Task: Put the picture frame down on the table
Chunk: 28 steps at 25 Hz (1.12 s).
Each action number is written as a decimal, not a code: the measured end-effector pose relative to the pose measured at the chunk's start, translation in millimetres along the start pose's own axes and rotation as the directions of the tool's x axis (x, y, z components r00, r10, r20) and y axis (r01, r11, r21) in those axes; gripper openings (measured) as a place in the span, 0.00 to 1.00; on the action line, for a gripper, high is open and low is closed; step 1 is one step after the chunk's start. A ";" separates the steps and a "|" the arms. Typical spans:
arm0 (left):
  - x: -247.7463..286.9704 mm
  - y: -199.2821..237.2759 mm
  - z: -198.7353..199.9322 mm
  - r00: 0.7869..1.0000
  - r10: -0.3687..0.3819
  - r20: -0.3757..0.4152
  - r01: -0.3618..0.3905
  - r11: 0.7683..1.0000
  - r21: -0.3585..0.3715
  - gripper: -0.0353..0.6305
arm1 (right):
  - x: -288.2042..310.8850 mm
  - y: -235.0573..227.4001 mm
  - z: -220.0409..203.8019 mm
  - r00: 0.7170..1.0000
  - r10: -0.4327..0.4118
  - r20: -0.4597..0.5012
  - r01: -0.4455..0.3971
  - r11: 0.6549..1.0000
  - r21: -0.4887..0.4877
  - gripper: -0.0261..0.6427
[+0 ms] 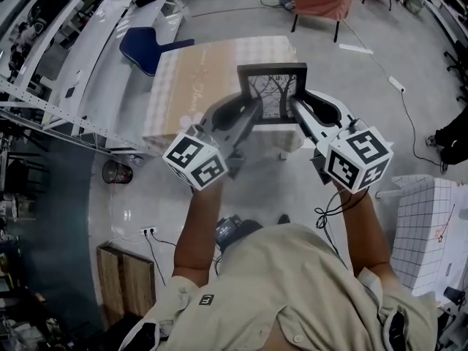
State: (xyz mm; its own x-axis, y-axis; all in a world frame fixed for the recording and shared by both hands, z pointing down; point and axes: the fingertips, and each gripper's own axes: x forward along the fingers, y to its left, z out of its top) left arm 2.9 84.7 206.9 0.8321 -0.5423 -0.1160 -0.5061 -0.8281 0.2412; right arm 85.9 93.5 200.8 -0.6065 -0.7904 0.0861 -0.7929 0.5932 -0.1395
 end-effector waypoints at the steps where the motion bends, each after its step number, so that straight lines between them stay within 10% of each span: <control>1: 2.7 5.3 0.5 1.000 0.001 -0.002 -0.001 1.000 0.000 0.21 | 4.9 -3.2 0.0 1.000 0.000 -0.001 0.000 1.000 0.004 0.17; 28: 44.6 146.8 24.2 0.972 -0.233 -0.011 0.231 0.971 -0.066 0.21 | 131.2 -39.4 13.6 0.970 -0.242 0.006 0.242 0.970 -0.017 0.17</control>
State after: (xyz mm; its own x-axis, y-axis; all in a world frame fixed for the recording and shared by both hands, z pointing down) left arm -39.7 -64.5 213.8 0.9296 -0.3331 -0.1578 -0.2837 -0.9199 0.2705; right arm 38.4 -35.7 204.2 -0.3958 -0.9116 0.1111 -0.9172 0.3864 -0.0974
